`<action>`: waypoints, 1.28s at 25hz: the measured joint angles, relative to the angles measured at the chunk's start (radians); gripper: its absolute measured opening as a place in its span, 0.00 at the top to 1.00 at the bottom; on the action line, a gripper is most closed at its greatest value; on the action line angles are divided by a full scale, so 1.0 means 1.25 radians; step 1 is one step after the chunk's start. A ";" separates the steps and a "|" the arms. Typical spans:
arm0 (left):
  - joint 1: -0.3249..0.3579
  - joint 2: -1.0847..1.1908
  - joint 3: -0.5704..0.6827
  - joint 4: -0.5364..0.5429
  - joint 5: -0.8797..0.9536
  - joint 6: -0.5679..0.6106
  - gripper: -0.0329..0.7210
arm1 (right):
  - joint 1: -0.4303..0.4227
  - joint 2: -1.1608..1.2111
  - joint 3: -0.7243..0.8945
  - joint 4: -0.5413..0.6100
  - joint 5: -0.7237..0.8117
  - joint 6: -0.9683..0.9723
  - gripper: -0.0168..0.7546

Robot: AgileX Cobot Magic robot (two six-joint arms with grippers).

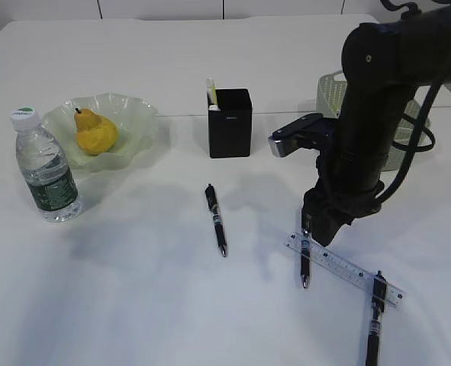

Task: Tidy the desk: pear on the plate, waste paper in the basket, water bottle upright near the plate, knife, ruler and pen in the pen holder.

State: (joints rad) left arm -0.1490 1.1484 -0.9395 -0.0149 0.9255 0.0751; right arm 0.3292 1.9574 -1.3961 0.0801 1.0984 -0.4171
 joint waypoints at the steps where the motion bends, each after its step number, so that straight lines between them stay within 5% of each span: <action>1: 0.000 0.000 0.000 0.000 0.000 0.000 0.48 | 0.000 0.000 0.000 -0.002 -0.004 0.000 0.35; 32: 0.000 0.000 0.000 0.004 0.008 0.000 0.48 | 0.000 0.100 -0.001 -0.013 -0.025 0.020 0.35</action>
State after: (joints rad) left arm -0.1490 1.1484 -0.9395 -0.0097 0.9353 0.0751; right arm 0.3292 2.0828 -1.3978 0.0644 1.0665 -0.3917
